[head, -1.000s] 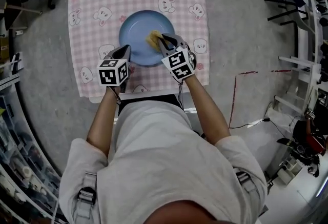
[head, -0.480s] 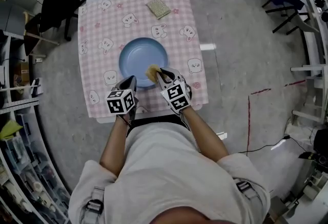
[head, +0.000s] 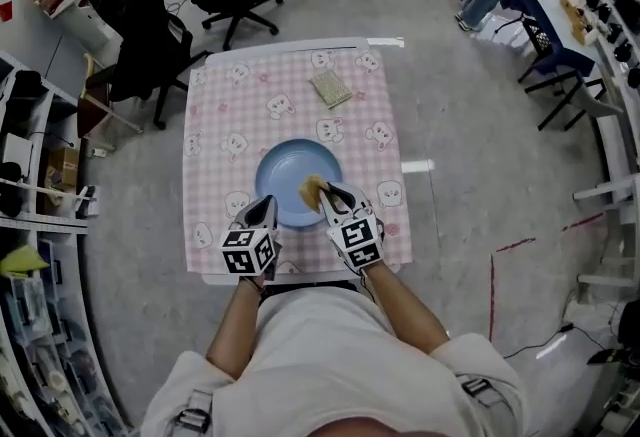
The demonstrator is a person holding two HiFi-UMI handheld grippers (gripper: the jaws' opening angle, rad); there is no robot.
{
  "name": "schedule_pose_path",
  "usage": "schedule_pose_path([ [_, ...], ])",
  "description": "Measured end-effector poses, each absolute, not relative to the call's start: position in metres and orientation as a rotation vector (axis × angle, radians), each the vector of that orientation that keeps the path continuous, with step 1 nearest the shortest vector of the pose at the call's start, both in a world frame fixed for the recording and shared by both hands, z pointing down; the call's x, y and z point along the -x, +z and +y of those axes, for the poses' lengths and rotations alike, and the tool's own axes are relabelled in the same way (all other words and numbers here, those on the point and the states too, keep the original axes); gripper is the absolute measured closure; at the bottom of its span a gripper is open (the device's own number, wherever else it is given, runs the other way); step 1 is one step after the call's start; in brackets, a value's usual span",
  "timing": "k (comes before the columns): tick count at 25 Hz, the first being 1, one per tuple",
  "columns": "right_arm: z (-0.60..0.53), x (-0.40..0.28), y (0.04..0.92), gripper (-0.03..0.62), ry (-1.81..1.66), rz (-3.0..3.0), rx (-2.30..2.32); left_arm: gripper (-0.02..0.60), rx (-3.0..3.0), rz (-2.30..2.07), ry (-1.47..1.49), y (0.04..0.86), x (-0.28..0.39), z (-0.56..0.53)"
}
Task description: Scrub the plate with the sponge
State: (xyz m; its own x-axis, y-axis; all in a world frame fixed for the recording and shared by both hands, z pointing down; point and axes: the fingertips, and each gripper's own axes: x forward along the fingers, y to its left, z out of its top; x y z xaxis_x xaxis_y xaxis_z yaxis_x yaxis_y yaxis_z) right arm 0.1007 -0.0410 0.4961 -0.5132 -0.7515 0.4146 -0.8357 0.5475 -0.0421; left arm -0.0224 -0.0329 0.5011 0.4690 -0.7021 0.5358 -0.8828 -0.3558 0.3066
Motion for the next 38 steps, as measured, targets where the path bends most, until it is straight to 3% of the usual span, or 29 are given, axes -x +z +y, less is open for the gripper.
schedule_pose_path([
  [10, -0.066, -0.098, 0.410, 0.551, 0.172, -2.514, -1.439, 0.569, -2.288, -1.368, 0.173, 0.415, 0.025, -0.063],
  [22, -0.075, -0.103, 0.331, 0.551, 0.023, -2.581, -1.583, 0.569, -2.489, -1.474, 0.093, 0.332, 0.029, -0.075],
  [38, -0.075, -0.104, 0.308, 0.549, -0.042, -2.602, -1.642, 0.569, -2.515, -1.533, 0.088, 0.319, 0.039, -0.072],
])
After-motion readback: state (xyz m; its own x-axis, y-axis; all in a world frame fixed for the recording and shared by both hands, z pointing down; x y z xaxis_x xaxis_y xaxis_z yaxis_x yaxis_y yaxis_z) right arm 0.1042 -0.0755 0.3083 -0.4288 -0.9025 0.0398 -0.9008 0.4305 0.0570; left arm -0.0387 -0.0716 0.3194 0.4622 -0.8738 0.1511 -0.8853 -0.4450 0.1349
